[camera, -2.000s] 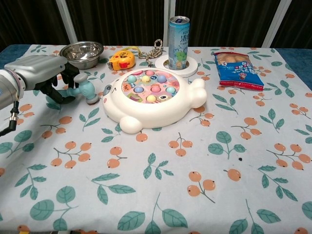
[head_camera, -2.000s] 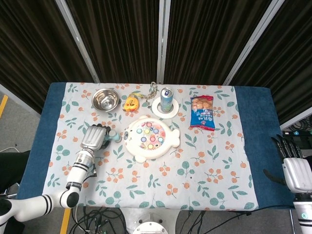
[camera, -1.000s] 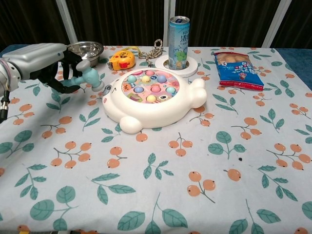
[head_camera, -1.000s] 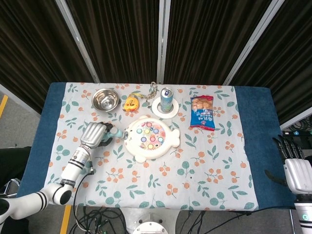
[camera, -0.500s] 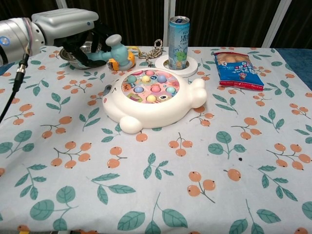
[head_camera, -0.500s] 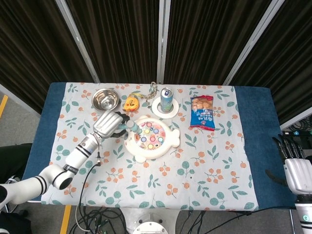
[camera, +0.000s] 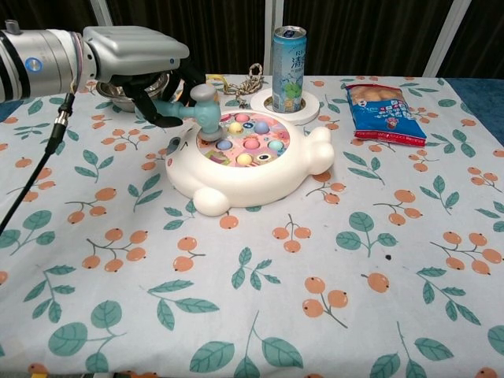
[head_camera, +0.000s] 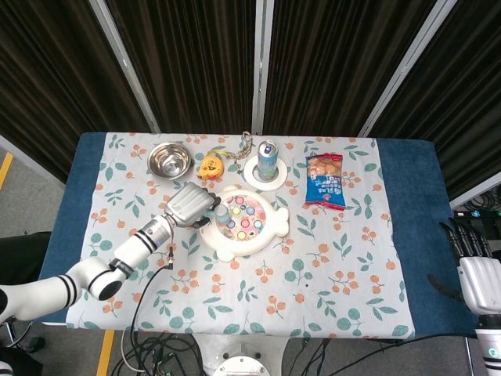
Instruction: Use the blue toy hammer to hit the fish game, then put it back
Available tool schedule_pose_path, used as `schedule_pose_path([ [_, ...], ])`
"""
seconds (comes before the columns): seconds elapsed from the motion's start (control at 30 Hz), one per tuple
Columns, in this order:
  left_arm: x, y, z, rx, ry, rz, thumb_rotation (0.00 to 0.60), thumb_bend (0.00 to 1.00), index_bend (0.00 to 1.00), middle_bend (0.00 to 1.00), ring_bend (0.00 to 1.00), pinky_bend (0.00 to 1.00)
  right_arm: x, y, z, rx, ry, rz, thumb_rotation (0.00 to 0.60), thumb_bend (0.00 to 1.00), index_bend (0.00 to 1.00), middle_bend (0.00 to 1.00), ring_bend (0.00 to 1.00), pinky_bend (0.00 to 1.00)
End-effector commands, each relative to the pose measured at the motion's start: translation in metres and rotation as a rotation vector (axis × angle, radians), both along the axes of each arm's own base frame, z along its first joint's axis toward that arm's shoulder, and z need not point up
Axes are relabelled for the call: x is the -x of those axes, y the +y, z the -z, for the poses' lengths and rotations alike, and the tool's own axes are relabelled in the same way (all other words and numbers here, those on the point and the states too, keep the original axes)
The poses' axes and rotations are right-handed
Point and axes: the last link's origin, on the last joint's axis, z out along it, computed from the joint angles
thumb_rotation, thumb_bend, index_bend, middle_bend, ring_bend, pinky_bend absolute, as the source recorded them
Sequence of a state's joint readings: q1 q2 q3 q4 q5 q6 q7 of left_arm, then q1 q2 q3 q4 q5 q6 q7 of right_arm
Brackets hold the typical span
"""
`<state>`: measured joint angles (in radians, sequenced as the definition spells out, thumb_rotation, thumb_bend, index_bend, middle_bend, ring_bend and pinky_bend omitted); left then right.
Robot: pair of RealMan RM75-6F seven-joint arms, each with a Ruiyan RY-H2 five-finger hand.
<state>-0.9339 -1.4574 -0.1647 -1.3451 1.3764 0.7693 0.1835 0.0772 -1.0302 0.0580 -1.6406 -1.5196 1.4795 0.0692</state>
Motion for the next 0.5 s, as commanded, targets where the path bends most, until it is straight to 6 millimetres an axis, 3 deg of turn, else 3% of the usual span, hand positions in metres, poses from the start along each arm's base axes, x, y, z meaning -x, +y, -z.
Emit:
schedule_pose_path([
  [0.03, -0.003, -0.003, 0.001, 0.017, 0.028, 0.003, 0.600, 0.59, 0.62, 0.74, 0.57, 0.72, 0.000, 0.000, 0.000, 0.001, -0.001, -0.001, 0.600, 0.08, 0.00, 0.01, 0.00, 0.00],
  [0.5, -0.018, 0.001, 0.013, 0.003, 0.086, 0.035, 0.600, 0.59, 0.62, 0.74, 0.57, 0.72, 0.002, 0.002, -0.001, 0.003, -0.002, 0.011, 0.600, 0.08, 0.00, 0.01, 0.00, 0.00],
])
